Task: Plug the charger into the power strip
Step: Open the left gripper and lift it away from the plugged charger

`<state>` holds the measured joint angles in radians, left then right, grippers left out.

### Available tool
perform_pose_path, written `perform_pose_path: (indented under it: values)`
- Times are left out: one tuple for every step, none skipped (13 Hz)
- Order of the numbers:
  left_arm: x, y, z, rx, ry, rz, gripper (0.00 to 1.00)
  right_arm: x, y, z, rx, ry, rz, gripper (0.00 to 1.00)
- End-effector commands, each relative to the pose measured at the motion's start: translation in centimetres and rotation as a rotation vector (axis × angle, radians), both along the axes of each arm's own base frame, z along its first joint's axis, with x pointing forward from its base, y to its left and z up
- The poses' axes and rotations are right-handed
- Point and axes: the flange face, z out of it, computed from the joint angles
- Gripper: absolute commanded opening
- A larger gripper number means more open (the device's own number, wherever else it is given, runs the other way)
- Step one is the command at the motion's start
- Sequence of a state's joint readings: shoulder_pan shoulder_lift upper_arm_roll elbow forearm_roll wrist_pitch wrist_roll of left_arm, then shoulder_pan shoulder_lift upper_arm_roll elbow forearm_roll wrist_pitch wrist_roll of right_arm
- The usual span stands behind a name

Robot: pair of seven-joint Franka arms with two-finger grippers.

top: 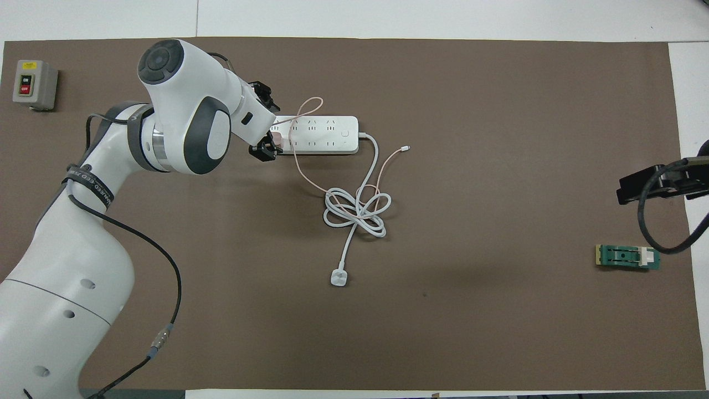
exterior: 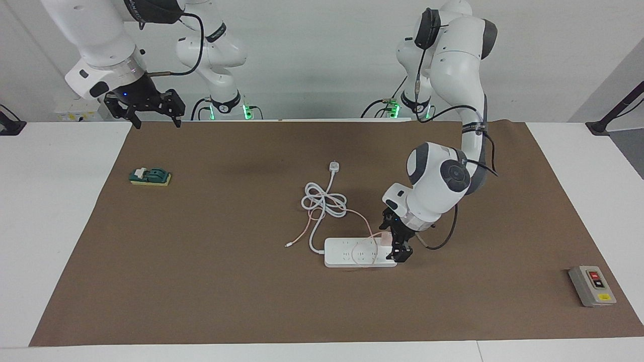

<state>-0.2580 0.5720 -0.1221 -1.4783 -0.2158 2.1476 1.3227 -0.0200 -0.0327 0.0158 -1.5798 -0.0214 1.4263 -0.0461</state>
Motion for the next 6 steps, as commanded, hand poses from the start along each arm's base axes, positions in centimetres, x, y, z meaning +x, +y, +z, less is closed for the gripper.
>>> perform_pose_path:
  values:
    - [-1.1, 1.3, 4.4, -0.011, 0.011, -0.001, 1.0, -0.3, -0.3, 0.2, 0.016, -0.015, -0.012, 1.0]
    - [-1.6, 1.8, 5.7, -0.009, 0.012, -0.001, 1.0, -0.3, -0.4, 0.3, 0.016, -0.018, -0.015, 1.0]
    - [-2.7, 2.4, 7.0, -0.001, 0.027, -0.001, 1.0, -0.3, -0.5, 0.3, 0.016, -0.018, -0.015, 1.0]
    - [-4.2, 2.9, 7.8, 0.011, 0.065, 0.011, 1.0, -0.3, -0.5, 0.3, 0.016, -0.017, -0.015, 1.0]
    - [-5.6, 3.6, 8.7, 0.025, 0.11, 0.07, 1.0, -0.3, -0.4, 0.2, 0.016, -0.017, -0.015, 1.0]
    - [-5.7, 5.6, 9.8, 0.028, 0.149, 0.18, 1.0, -0.3, -0.3, 0.3, 0.016, -0.018, -0.014, 1.0]
